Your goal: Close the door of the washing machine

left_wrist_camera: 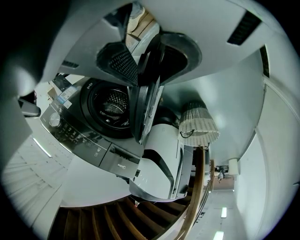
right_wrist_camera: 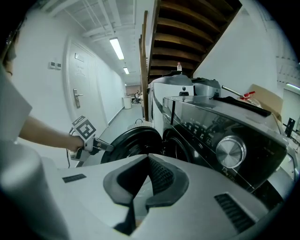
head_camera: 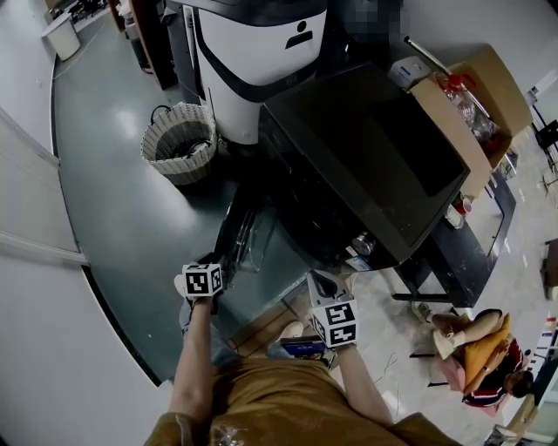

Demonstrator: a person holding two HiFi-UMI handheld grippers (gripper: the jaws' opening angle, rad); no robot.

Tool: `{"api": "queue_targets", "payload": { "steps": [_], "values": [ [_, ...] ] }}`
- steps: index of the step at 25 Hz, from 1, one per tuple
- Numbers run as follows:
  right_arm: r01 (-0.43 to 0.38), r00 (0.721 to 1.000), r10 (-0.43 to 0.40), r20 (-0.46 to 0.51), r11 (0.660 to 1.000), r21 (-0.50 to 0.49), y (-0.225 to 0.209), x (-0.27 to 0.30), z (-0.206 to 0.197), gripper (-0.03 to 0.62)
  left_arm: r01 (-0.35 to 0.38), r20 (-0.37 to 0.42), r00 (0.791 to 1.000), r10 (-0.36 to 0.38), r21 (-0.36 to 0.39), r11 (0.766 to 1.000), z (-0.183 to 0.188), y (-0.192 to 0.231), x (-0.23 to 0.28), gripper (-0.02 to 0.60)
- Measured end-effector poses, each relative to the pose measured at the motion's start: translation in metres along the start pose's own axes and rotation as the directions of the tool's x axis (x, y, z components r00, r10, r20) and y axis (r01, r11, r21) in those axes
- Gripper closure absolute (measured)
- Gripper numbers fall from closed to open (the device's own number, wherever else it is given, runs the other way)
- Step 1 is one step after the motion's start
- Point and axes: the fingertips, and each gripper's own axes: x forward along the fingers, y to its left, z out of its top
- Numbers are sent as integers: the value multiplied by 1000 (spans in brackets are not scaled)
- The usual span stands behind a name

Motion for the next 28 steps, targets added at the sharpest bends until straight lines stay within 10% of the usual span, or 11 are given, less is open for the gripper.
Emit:
{"api": "queue_targets", "payload": {
  "steps": [28],
  "values": [
    [29, 1000, -29, -9, 999, 23, -23, -29, -25, 582, 56, -41, 998, -54, 55, 997, -12, -59, 13, 426]
  ]
}}
